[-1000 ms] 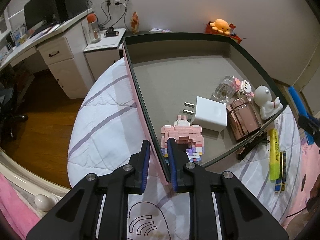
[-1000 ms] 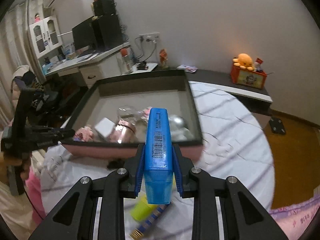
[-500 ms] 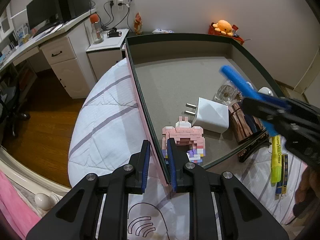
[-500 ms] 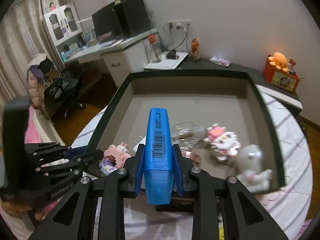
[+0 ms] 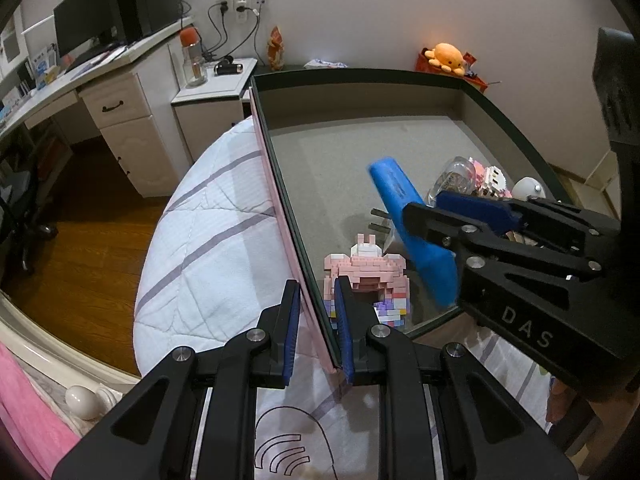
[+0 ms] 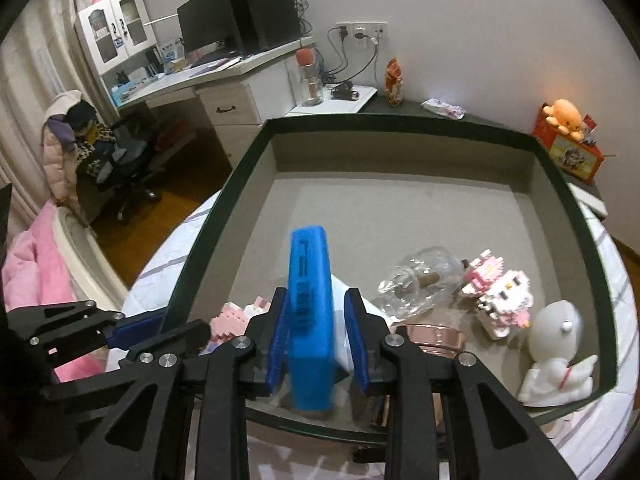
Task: Organize rigid objects
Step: 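Carry the blue marker into the pink box and open the right gripper, then withdraw the right gripper toward the blue-and-gold slim box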
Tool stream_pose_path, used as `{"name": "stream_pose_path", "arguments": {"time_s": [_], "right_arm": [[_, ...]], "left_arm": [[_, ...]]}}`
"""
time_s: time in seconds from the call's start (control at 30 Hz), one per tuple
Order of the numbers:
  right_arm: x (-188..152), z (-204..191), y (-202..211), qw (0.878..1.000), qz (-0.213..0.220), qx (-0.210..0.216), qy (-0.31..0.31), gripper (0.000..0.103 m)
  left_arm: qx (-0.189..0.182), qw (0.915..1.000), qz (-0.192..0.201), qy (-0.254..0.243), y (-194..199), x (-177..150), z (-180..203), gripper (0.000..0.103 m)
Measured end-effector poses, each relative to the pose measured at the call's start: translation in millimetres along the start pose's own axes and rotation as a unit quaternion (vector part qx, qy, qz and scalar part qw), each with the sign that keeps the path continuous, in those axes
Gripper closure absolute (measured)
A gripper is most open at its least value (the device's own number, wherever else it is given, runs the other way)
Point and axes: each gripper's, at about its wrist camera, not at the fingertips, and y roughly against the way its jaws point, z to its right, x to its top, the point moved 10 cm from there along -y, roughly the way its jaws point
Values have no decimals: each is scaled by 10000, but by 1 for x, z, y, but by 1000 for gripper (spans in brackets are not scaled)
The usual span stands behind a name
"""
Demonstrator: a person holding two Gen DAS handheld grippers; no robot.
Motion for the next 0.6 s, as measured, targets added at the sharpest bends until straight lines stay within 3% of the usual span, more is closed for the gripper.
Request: {"name": "stream_pose_path", "arguments": {"time_s": [0.1, 0.23, 0.3, 0.6], "right_arm": [[3, 4, 16, 9996, 201, -196, 7, 52], [8, 10, 38, 9980, 437, -457, 69, 39], [6, 15, 50, 9967, 538, -601, 75, 24], [-22, 62, 120, 9882, 1042, -1019, -470, 23]], "left_arm": [[-1, 10000, -3, 5, 0, 0, 1, 86], [15, 10000, -5, 5, 0, -1, 2, 86], [17, 10000, -6, 1, 0, -1, 2, 86], [26, 9999, -8, -120, 2, -1, 2, 86]]}}
